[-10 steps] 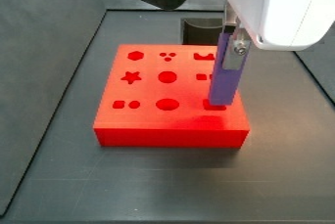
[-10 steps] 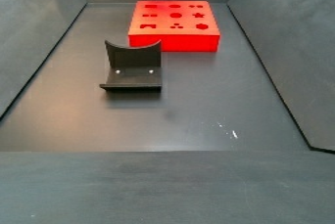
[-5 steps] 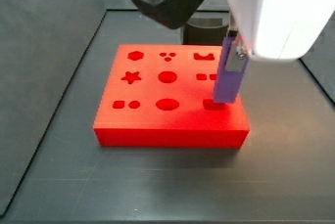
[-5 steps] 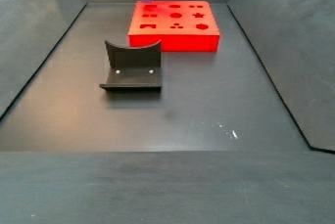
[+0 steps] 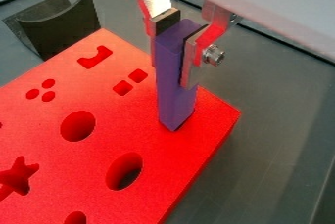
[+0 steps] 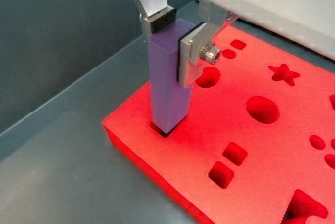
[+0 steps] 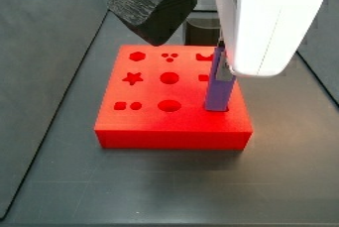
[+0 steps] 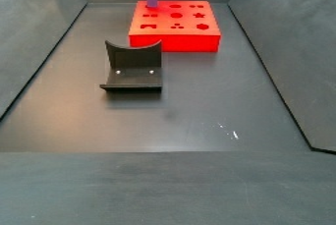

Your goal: Insert the rectangle object.

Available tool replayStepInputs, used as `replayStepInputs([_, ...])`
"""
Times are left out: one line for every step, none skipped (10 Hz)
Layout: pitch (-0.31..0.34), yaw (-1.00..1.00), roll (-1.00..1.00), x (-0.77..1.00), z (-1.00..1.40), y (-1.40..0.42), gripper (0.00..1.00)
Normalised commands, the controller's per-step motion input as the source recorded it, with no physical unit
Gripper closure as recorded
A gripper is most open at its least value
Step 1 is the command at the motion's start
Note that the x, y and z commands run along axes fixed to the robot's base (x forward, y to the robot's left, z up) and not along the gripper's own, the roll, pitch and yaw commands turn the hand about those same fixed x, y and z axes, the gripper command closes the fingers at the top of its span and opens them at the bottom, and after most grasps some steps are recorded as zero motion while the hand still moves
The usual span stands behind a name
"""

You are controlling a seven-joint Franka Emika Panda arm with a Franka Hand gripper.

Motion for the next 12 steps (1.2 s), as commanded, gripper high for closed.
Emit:
replayStepInputs([-0.06,0.0,0.0,0.11,-0.17,0.0,1.0])
replayStepInputs([-0.059,0.0,0.0,0.15,-0.16,0.0,1.0])
replayStepInputs([-0.053,0.0,0.0,0.13,-0.15,0.0,1.0])
replayStepInputs([-0.044,0.0,0.0,0.1,-0.16,0.0,1.0])
replayStepInputs([-0.007,0.0,0.01,0.0,-0.14,0.0,1.0])
replayStepInputs([0.0,0.0,0.05,0.0,-0.01,0.0,1.0])
replayStepInputs([0.0,0.0,0.0,0.01,-0.03,0.0,1.0])
replayStepInputs([0.0,0.0,0.07,0.13,-0.44,-0.07,1.0])
replayStepInputs([0.0,0.0,0.08,0.11,-0.59,-0.09,1.0])
replayStepInputs([-0.01,0.0,0.1,0.15,-0.68,-0.07,1.0])
replayStepInputs([-0.017,0.0,0.11,0.12,-0.7,-0.05,1.0])
replayStepInputs([0.0,0.0,0.14,0.09,-0.69,-0.05,1.0])
